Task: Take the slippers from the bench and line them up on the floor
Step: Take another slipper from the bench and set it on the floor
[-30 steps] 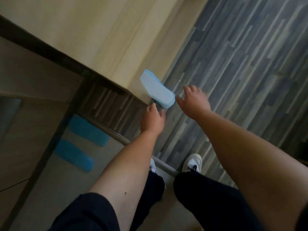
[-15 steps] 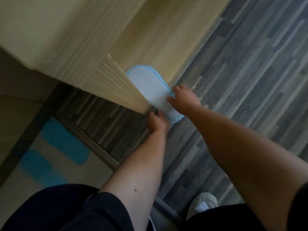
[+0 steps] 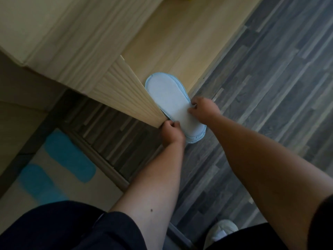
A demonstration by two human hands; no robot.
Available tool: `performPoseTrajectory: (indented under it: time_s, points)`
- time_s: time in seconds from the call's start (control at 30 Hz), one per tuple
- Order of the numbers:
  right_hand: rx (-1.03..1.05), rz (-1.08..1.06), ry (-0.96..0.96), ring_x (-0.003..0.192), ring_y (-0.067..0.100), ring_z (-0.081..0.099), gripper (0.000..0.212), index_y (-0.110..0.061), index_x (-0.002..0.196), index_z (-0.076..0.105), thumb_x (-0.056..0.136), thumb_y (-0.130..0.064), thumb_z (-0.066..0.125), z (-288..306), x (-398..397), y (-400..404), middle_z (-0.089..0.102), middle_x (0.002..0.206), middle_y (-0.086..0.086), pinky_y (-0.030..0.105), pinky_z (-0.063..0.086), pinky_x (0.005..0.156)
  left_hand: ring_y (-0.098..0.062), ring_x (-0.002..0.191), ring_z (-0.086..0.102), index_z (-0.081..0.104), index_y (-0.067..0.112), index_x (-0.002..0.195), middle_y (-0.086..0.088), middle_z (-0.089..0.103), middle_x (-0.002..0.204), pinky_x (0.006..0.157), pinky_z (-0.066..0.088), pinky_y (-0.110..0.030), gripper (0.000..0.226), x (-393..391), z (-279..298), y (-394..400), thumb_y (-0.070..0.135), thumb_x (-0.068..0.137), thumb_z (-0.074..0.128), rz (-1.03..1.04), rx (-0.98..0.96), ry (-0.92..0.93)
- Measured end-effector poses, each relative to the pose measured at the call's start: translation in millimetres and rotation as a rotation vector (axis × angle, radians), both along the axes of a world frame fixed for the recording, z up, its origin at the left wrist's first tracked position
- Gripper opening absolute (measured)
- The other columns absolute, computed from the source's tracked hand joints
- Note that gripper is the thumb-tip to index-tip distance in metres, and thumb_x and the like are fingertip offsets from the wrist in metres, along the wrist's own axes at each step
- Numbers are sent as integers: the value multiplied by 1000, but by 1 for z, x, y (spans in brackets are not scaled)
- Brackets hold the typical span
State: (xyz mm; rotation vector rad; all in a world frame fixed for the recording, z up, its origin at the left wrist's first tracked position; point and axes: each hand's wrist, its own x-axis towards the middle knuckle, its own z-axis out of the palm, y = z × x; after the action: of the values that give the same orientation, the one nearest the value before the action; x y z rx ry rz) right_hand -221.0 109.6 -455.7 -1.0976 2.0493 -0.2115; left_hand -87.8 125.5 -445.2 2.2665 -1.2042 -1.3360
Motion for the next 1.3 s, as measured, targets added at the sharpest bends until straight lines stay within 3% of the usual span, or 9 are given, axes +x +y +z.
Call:
performPoseTrajectory:
  time_s: [0.1, 0.2, 0.37, 0.47, 0.57, 0.73, 0.93, 1.1, 1.3]
  points:
    - [9, 31, 41, 106, 30, 60, 32, -16, 115, 63, 89, -34, 58, 5, -1, 1, 65, 112, 10, 31, 42, 76, -31, 101, 64, 62, 6, 101, -15, 69, 109, 82, 45, -32, 21, -4, 4, -2, 24, 91, 58, -79, -31, -53]
    - [9, 14, 46, 91, 29, 60, 13, -18, 82, 58, 86, -30, 59, 12, -5, 1, 60, 89, 8, 29, 36, 65, -34, 102, 63, 57, 6, 102, -17, 67, 110, 82, 46, -36, 22, -11, 8, -2, 25, 92, 56, -130, -53, -81]
    - [44, -52, -24, 81, 26, 57, 21, -17, 67, 53, 85, -20, 61, 20, -14, 6, 58, 81, 7, 29, 36, 63, -35, 103, 61, 55, 4, 101, -20, 65, 110, 84, 45, -37, 22, -17, 8, 0, 24, 94, 50, -177, -19, -80]
    - [47, -99, -58, 86, 24, 57, 10, -11, 82, 65, 86, -20, 65, 25, -18, 10, 59, 86, 7, 29, 38, 67, -35, 106, 56, 60, 2, 98, -21, 62, 111, 86, 43, -37, 21, -18, 10, -1, 21, 92, 51, -176, -34, -74]
    - [28, -169, -117, 85, 22, 55, 17, -5, 94, 66, 86, -20, 66, 43, -24, 20, 58, 88, 8, 33, 44, 72, -33, 100, 61, 63, 2, 96, -20, 68, 104, 82, 45, -35, 17, -18, 26, 0, 16, 91, 54, -144, -45, 17]
    - [-5, -341, -234, 78, 23, 54, 14, -14, 79, 58, 84, -19, 70, 108, -37, 64, 57, 82, 6, 39, 50, 74, -34, 91, 67, 60, 22, 97, -15, 70, 102, 85, 56, -47, 22, -17, 78, 15, 36, 81, 58, -125, -5, 178]
    - [27, -570, -432, 77, 24, 59, 21, -15, 73, 56, 83, -14, 73, 229, -39, 125, 59, 77, 9, 47, 56, 81, -23, 80, 57, 58, 15, 86, -8, 66, 88, 84, 51, -37, 10, -23, 222, 44, 23, 91, 57, -242, 12, 231]
    - [-59, -711, -477, 63, 17, 55, 13, -17, 79, 64, 91, -22, 65, 365, -36, 150, 60, 72, 5, 28, 51, 60, -22, 78, 55, 57, 15, 83, -4, 63, 84, 83, 51, -38, 12, -19, 345, 59, 23, 91, 58, -345, 28, 249]
    - [-121, -748, -431, 75, 21, 61, 9, -13, 86, 68, 91, -20, 65, 501, -28, 150, 66, 82, 9, 39, 57, 77, -20, 73, 54, 56, 16, 80, -4, 63, 80, 75, 48, -33, 13, -13, 484, 52, 23, 91, 58, -418, 7, 305]
